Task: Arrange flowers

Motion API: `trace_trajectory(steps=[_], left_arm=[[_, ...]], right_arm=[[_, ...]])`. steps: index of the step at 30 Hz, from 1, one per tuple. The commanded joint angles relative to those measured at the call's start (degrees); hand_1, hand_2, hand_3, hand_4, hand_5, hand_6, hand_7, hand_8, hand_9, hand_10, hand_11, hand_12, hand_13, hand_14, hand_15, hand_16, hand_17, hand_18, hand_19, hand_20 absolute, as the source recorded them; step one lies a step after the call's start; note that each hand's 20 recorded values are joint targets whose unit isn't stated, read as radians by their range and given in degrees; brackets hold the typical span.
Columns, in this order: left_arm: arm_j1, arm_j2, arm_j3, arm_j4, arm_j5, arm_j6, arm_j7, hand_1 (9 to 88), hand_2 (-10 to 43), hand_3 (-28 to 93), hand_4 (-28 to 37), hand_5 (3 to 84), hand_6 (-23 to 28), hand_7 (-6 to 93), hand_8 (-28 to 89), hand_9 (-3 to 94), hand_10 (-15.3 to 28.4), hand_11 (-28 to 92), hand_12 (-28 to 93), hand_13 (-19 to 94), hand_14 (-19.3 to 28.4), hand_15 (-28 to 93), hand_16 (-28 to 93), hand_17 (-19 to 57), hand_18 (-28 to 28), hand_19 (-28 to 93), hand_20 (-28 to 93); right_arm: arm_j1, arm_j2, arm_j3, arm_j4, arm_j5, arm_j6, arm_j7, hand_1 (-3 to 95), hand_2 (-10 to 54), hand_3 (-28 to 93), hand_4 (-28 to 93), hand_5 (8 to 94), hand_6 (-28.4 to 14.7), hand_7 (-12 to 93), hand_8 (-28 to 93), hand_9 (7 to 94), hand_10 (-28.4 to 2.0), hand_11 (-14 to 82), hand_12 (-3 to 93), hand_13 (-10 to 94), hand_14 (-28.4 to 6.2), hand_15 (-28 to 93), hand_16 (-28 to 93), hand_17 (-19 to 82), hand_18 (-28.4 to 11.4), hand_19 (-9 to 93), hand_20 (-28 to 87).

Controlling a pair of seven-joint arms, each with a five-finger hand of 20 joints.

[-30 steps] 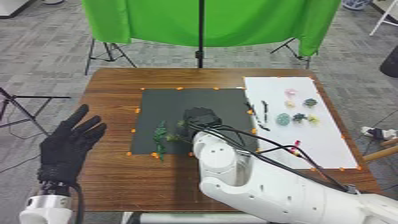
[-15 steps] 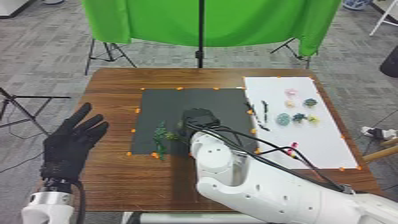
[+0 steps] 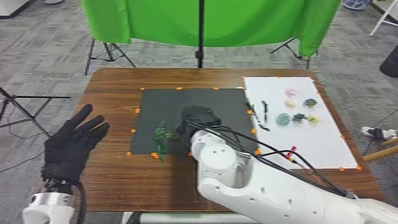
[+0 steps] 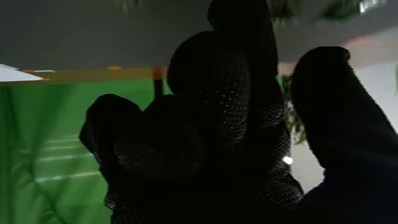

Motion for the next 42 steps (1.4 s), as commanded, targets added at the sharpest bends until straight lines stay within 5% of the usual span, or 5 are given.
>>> trace_trajectory(steps=[1,13,23,32,42], left_arm=[[2.2,0.06,-0.48,-0.35,-0.63,0.67,0.54,21.6,5.2,80,-28.3,36.9,8.0,11.4,-10,35.1,20.3,23,11,24,28.4,50,-8,-10.0,26.3,54,11],[2.6,0.77,-0.05,-0.34,-1.18,0.86,1.34,21.6,5.1,80,-28.3,36.9,8.0,11.4,-10,35.0,20.4,23,11,24,28.4,50,-8,-10.0,26.3,54,11],[1.7,-1.34,-0.35,-0.17,0.43,-0.07,-1.12,21.6,5.2,80,-28.3,36.9,8.0,11.4,-10,35.0,20.3,23,11,24,28.4,50,-9,-10.1,26.4,54,11],[1.2,-2.12,-0.56,-0.12,0.86,-0.14,-1.82,21.7,5.3,80,-28.3,36.9,8.1,11.3,-10,35.0,20.4,23,11,24,28.4,50,-8,-10.2,26.4,54,11],[3.6,-0.15,-0.86,-0.87,-1.15,1.65,1.51,21.7,5.4,80,-28.3,36.9,8.1,11.4,-10,35.0,20.4,23,11,24,28.4,50,-9,-10.2,26.3,54,10]], right_arm=[[-5.7,7.2,5.3,-7.5,-0.2,1.2,0.5,31.9,3.8,68,-25,93.7,-1.0,21,-14,93.7,-12.0,46.3,20.1,86,-11.1,74,22,55,-25.2,93,61],[-8.7,8.3,4.4,-7.3,1.7,0.9,0.4,29.3,7.2,67,-24,92.3,-2.4,16,-14,92.3,-13.1,42.5,20.8,83,-12.2,74,21,52,-25.6,93,60],[-7.9,4.6,2.6,-5.5,2.0,0.0,-2.0,28.9,7.9,67,-23,90.9,-2.6,15,-13,91.3,-13.5,41.5,20.6,82,-12.5,73,21,51,-25.5,93,59],[-7.6,4.0,1.7,-4.7,1.9,-0.2,-1.2,28.8,8.1,68,-23,90.7,-2.6,15,-13,91.1,-13.5,41.2,20.4,82,-12.6,73,20,51,-25.5,93,59],[-10.0,12.3,7.7,-11.4,0.2,1.5,0.5,26.9,7.6,68,-23,93.7,-2.5,21,-14,93.7,-13.6,43.3,19.9,85,-12.1,73,20,54,-25.8,93,61]])
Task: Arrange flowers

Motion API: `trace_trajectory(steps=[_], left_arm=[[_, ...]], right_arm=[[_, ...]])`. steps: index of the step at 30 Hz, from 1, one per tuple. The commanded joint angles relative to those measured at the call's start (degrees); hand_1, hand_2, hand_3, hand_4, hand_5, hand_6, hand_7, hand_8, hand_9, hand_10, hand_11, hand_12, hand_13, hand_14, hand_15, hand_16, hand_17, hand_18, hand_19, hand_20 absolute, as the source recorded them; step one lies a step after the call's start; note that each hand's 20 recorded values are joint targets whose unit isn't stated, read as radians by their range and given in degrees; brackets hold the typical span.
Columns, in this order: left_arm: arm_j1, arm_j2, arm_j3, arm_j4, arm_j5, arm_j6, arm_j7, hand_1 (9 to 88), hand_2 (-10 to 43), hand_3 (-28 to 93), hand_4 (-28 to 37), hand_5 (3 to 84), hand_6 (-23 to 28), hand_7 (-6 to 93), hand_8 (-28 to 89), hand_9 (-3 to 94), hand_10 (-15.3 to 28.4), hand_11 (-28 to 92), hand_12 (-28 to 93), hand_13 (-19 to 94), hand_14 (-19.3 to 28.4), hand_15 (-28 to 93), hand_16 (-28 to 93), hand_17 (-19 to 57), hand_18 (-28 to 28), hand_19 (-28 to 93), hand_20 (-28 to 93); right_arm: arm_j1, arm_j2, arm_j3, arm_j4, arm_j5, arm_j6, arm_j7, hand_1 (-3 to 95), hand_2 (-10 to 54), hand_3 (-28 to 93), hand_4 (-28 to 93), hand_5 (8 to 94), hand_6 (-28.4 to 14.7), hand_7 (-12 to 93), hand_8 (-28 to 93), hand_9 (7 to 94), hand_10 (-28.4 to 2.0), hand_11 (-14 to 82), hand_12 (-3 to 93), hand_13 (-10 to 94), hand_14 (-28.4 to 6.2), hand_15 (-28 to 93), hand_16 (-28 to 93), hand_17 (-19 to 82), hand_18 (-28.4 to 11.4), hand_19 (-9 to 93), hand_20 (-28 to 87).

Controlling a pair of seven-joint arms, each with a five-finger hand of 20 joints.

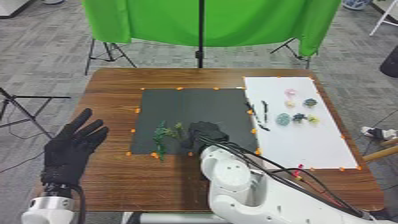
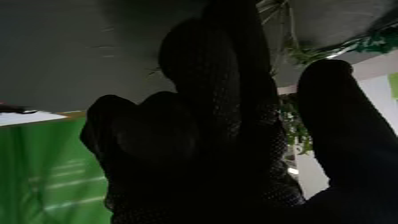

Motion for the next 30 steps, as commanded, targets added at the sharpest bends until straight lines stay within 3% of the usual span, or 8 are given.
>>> trace_trajectory(steps=[1,2,5,6,11,18,27,30], left_arm=[[2.2,1.03,-0.50,-0.54,-1.17,1.32,1.83,21.7,5.4,80,-28.3,36.9,8.1,11.3,-10,35.0,20.4,23,11,24,28.4,50,-9,-10.2,26.3,54,10],[2.3,1.63,-0.34,-0.53,-1.52,1.59,2.56,21.7,5.3,80,-28.3,36.9,8.1,11.3,-10,35.0,20.4,23,11,24,28.4,50,-9,-10.2,26.3,54,10],[2.4,1.35,-0.36,-0.48,-1.30,1.32,2.48,21.7,5.4,80,-28.3,36.9,8.1,11.2,-10,35.0,20.5,23,11,24,28.4,50,-9,-10.2,26.3,54,10],[2.4,1.79,-0.06,-0.49,-1.71,1.54,3.10,21.7,5.4,80,-28.3,36.9,8.1,11.3,-10,35.0,20.4,23,11,24,28.4,50,-9,-10.2,26.3,54,10],[1.7,0.88,0.36,-0.23,-0.83,0.87,2.09,21.7,5.4,80,-28.3,37.0,8.1,11.3,-10,35.0,20.4,23,11,24,28.4,50,-9,-10.1,26.3,54,10],[1.0,-0.42,0.26,-0.13,0.62,-0.22,0.54,21.8,5.4,80,-28.3,36.9,8.2,11.3,-10,35.1,20.4,23,11,24,28.4,50,-9,-10.2,26.3,54,10],[1.5,0.88,0.58,-0.24,-0.66,0.92,2.41,21.7,5.4,80,-28.3,37.0,8.1,11.3,-10,35.0,20.4,23,11,23,28.4,50,-9,-10.2,26.3,55,10],[1.2,0.39,0.56,-0.09,-0.39,0.71,1.90,21.7,5.4,80,-28.3,36.9,8.1,11.3,-10,35.0,20.4,23,11,23,28.4,50,-9,-10.2,26.3,55,10]], right_arm=[[-3.8,8.5,7.5,-6.4,-0.9,2.1,1.5,26.7,7.6,68,-23,93.7,-2.5,21,-14,93.7,-13.7,43.5,19.8,85,-12.1,73,20,54,-25.9,93,61],[-4.0,9.6,8.7,-7.1,-0.9,3.2,1.5,26.6,7.5,69,-23,93.7,-2.5,22,-14,93.7,-13.7,43.5,19.8,85,-12.1,73,21,54,-25.9,93,61],[-5.2,12.2,12.1,-7.7,-2.8,7.5,2.2,26.5,6.8,69,-22,92.7,-3.0,17,-14,92.4,-13.7,41.8,20.8,84,-12.3,73,21,53,-25.9,93,60],[-5.0,12.8,12.8,-7.2,-3.0,8.9,3.1,26.6,6.6,69,-22,92.0,-3.1,17,-13,91.8,-13.8,41.6,20.8,83,-12.4,73,21,52,-25.9,93,60],[-4.3,14.2,16.1,-3.1,-3.1,11.7,6.5,28.9,2.8,70,-22,83.0,-4.6,13,-11,86.0,-15.2,44.3,21.2,79,-12.8,73,21,48,-25.9,93,54],[-1.4,14.4,16.1,3.4,0.3,8.7,9.0,32.2,-2.1,72,-22,66.5,-8.4,12,-10,73.9,-18.8,45.8,19.0,72,-14.5,74,17,43,-26.5,93,45],[3.5,11.4,11.3,10.1,3.9,5.1,9.3,32.6,-3.7,71,-23,63.4,-8.5,12,-10,71.5,-19.6,45.9,18.1,70,-14.6,74,16,42,-26.7,93,42],[5.3,9.9,9.3,12.5,4.5,3.0,9.4,32.5,-4.2,71,-23,63.3,-8.4,12,-11,71.4,-19.6,45.9,18.0,70,-14.6,74,16,41,-26.6,93,42]])
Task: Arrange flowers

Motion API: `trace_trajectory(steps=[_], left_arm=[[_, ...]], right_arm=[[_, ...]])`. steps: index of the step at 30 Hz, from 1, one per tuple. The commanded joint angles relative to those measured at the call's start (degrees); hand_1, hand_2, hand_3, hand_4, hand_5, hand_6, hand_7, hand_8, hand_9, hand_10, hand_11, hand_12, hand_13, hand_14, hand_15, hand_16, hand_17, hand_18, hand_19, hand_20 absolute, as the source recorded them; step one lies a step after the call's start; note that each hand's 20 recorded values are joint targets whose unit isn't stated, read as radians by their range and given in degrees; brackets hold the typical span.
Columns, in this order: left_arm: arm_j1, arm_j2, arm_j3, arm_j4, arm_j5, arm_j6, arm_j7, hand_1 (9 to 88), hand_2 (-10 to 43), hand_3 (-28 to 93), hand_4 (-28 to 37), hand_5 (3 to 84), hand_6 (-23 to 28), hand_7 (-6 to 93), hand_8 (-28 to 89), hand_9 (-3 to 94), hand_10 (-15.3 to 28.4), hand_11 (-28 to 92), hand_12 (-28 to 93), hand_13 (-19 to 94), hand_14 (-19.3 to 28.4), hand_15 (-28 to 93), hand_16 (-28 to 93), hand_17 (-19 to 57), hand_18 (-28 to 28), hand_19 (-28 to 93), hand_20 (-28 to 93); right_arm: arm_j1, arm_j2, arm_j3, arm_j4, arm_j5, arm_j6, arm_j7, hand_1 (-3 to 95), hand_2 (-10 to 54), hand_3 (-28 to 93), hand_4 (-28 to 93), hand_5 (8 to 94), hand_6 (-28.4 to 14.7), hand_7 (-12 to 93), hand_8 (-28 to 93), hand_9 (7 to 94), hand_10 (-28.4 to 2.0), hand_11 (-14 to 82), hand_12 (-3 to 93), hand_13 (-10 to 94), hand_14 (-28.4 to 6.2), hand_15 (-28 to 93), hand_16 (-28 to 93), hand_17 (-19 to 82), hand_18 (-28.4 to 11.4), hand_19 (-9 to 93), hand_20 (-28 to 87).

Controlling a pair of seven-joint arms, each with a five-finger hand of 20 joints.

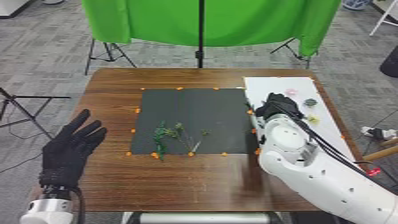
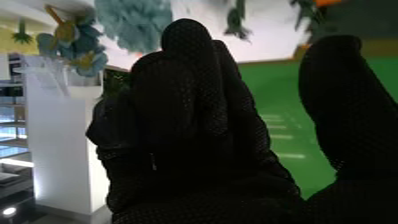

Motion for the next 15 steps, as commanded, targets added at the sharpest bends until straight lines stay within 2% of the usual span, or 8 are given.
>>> trace_trajectory(steps=[1,3,7,8,10,12,13,15], left_arm=[[0.1,-0.29,0.41,0.25,-0.13,0.02,-0.09,21.7,5.5,80,-28.3,36.9,8.2,11.3,-10,35.0,20.4,23,11,23,28.4,50,-9,-10.2,26.3,55,10],[-0.1,-0.51,0.39,0.27,0.10,-0.10,-0.37,21.7,5.5,80,-28.3,37.0,8.2,11.3,-10,35.0,20.4,23,11,24,28.4,50,-9,-10.2,26.3,55,10],[0.1,0.17,0.51,0.16,-0.46,0.40,0.20,21.7,5.4,80,-28.3,37.0,8.2,11.3,-10,35.0,20.4,23,11,23,28.4,50,-9,-10.2,26.3,54,10],[-0.1,0.10,0.47,0.24,-0.38,0.33,-0.15,21.7,5.4,80,-28.3,37.0,8.1,11.3,-10,35.0,20.4,23,11,23,28.4,50,-9,-10.2,26.3,54,10],[-0.1,0.40,0.68,0.23,-0.69,0.48,0.28,21.7,5.4,80,-28.3,37.0,8.1,11.3,-10,35.0,20.5,23,11,23,28.4,50,-9,-10.2,26.4,55,10],[-0.1,0.78,0.77,0.19,-0.96,0.75,0.58,21.7,5.4,80,-28.3,37.0,8.2,11.3,-10,34.9,20.5,23,11,23,28.4,50,-9,-10.2,26.3,55,10],[0.0,1.15,0.84,0.18,-1.33,0.94,0.92,21.7,5.4,80,-28.3,37.0,8.2,11.3,-10,35.0,20.5,23,11,23,28.4,50,-9,-10.2,26.3,55,10],[0.1,0.87,0.60,0.09,-1.10,0.94,0.51,21.7,5.4,80,-28.3,37.0,8.1,11.3,-10,35.0,20.5,23,11,23,28.4,50,-9,-10.2,26.3,55,10]], right_arm=[[3.7,-4.1,-3.2,4.9,2.2,-5.0,0.8,32.3,-4.4,70,-23,63.2,-8.3,12,-11,71.4,-19.6,45.9,18.0,70,-14.6,74,16,41,-26.7,93,41],[4.6,-5.1,-4.0,6.6,3.6,-5.8,1.6,32.2,-4.7,70,-23,63.4,-8.0,11,-11,71.4,-19.5,46.1,18.0,70,-14.5,75,16,41,-26.8,93,42],[5.9,-6.2,-6.3,9.2,5.1,-8.9,1.3,32.6,-5.9,70,-23,64.9,-7.4,11,-11,71.7,-19.3,46.3,18.1,70,-14.4,75,16,41,-26.9,93,42],[5.9,-6.5,-6.6,9.6,5.1,-9.4,1.2,33.2,-6.3,70,-23,66.7,-7.4,11,-11,71.9,-19.2,46.4,18.2,70,-14.3,75,16,41,-26.8,93,42],[6.1,-6.5,-7.9,10.1,5.2,-10.2,0.7,35.8,-8.5,70,-24,71.4,-6.5,13,-11,73.6,-18.3,46.1,18.2,71,-13.9,75,16,41,-26.5,93,41],[6.1,-6.4,-9.2,10.4,3.9,-11.4,0.1,40.3,-9.4,70,-26,77.1,-4.6,16,-10,76.6,-16.4,45.9,18.3,72,-12.9,74,17,42,-25.8,93,41],[6.4,-6.3,-10.2,10.6,3.7,-11.6,-0.3,43.5,-9.4,69,-27,78.9,-4.5,17,-5,77.8,-15.5,45.9,18.5,73,-12.2,74,17,42,-25.5,93,42],[5.3,-6.4,-9.6,10.7,3.9,-11.8,-1.2,51.5,-9.5,65,-28,83.8,-3.5,19,3,81.6,-13.2,45.1,21.1,75,-10.9,73,18,44,-24.5,93,43]])
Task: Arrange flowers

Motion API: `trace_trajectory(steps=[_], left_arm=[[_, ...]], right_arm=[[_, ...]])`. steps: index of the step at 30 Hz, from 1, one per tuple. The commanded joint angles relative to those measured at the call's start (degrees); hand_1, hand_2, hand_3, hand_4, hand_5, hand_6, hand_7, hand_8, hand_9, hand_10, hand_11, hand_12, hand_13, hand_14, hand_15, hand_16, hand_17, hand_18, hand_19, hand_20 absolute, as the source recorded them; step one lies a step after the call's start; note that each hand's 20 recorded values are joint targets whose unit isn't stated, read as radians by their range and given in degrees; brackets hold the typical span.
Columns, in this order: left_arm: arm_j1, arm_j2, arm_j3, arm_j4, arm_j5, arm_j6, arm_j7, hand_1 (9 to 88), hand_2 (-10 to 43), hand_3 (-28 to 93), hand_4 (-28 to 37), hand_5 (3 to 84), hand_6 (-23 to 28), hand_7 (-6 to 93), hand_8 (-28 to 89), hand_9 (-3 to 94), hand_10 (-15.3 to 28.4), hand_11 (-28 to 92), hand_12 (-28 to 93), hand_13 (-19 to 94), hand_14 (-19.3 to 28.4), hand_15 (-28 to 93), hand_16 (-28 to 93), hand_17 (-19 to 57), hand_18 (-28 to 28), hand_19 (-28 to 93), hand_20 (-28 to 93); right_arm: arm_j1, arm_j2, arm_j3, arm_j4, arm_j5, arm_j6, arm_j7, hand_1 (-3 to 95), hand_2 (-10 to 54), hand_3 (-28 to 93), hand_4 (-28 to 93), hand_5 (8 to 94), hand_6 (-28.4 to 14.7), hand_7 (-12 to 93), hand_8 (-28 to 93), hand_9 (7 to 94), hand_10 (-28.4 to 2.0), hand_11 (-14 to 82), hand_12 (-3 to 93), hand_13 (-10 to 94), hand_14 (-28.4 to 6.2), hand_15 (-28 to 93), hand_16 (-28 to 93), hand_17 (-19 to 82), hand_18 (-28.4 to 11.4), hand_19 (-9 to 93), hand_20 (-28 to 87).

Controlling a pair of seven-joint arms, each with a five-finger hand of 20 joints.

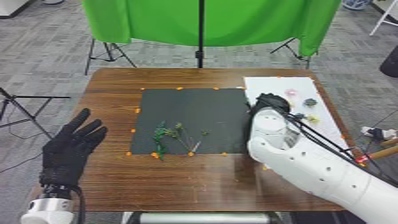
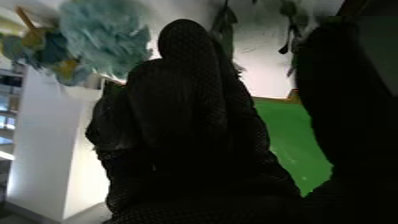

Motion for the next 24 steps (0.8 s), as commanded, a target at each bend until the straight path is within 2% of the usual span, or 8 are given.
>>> trace_trajectory(steps=[1,5,8,9,12,15,20,24], left_arm=[[0.5,0.67,0.30,0.04,-0.87,0.84,0.43,21.7,5.4,80,-28.3,37.0,8.2,11.3,-10,35.0,20.5,23,11,23,28.4,50,-9,-10.2,26.3,55,10],[0.6,1.24,0.55,0.02,-1.46,1.22,1.07,21.7,5.4,80,-28.3,37.0,8.2,11.3,-10,35.0,20.5,23,11,23,28.4,50,-9,-10.2,26.3,55,10],[0.7,0.76,0.25,0.00,-1.12,1.01,0.54,21.7,5.4,80,-28.3,37.0,8.1,11.3,-10,35.0,20.4,23,11,23,28.4,50,-9,-10.2,26.3,55,10],[0.6,0.89,0.47,0.01,-1.39,1.21,0.93,21.7,5.4,80,-28.3,37.0,8.1,11.3,-10,35.0,20.4,23,11,23,28.4,50,-9,-10.2,26.3,55,10],[0.9,0.50,0.20,-0.07,-1.00,0.98,0.16,21.7,5.5,80,-28.3,37.0,8.2,11.2,-10,35.0,20.5,23,11,23,28.4,50,-9,-10.2,26.3,55,10],[0.8,0.72,0.29,-0.05,-1.15,1.02,0.64,21.7,5.4,80,-28.3,37.0,8.2,11.2,-10,35.0,20.5,23,11,23,28.4,50,-9,-10.2,26.3,55,10],[1.6,1.21,0.12,-0.31,-1.39,1.18,1.13,21.8,5.5,80,-28.3,37.0,8.2,11.2,-10,35.0,20.5,23,11,23,28.4,50,-9,-10.2,26.3,55,10],[2.3,1.98,0.08,-0.52,-1.88,1.63,2.38,21.7,5.5,80,-28.3,37.0,8.2,11.2,-10,35.0,20.5,23,11,23,28.4,50,-9,-10.2,26.3,55,10]], right_arm=[[-3.3,-0.5,-3.9,1.3,0.5,-1.6,-2.4,55.1,-9.5,64,-28,86.8,-2.6,20,5,84.8,-12.4,43.8,22.8,77,-9.9,73,19,45,-23.8,93,44],[-4.4,1.4,-4.3,0.7,-3.7,5.4,-3.6,57.3,-9.5,66,-28,90.3,-1.7,21,7,89.3,-11.3,42.1,23.7,81,-8.4,72,20,47,-23.2,93,48],[-4.7,2.8,-4.4,0.3,-7.6,10.7,-4.2,57.4,-9.5,67,-28,91.4,-1.7,20,7,90.4,-11.0,42.1,24.3,81,-8.4,72,21,47,-22.8,93,50],[-4.1,3.3,-4.9,0.2,-7.9,12.5,-4.0,57.2,-9.5,68,-28,91.7,-1.7,20,7,90.8,-11.0,42.0,24.4,81,-8.3,72,21,48,-22.6,93,50],[-4.1,4.4,-4.1,-0.6,-9.6,16.0,-3.9,57.2,-9.5,69,-28,92.3,-1.8,20,8,91.3,-11.2,42.1,24.4,82,-8.3,73,21,48,-22.3,93,51],[-3.7,5.3,-3.2,-1.7,-11.1,18.8,-3.9,56.8,-9.5,70,-28,92.5,-2.2,20,8,91.6,-11.5,42.2,24.5,82,-8.5,73,22,48,-22.3,93,52],[-5.0,6.4,0.2,-6.4,-11.9,19.4,-4.3,56.9,-9.5,71,-28,93.2,-2.7,20,8,92.3,-11.6,42.2,24.5,82,-8.7,74,22,48,-22.2,93,53],[-7.1,6.1,2.6,-11.4,-12.4,18.3,-4.9,57.1,-9.5,71,-28,93.5,-3.0,20,9,92.5,-11.7,42.1,24.7,82,-9.1,74,22,48,-22.3,93,54]])
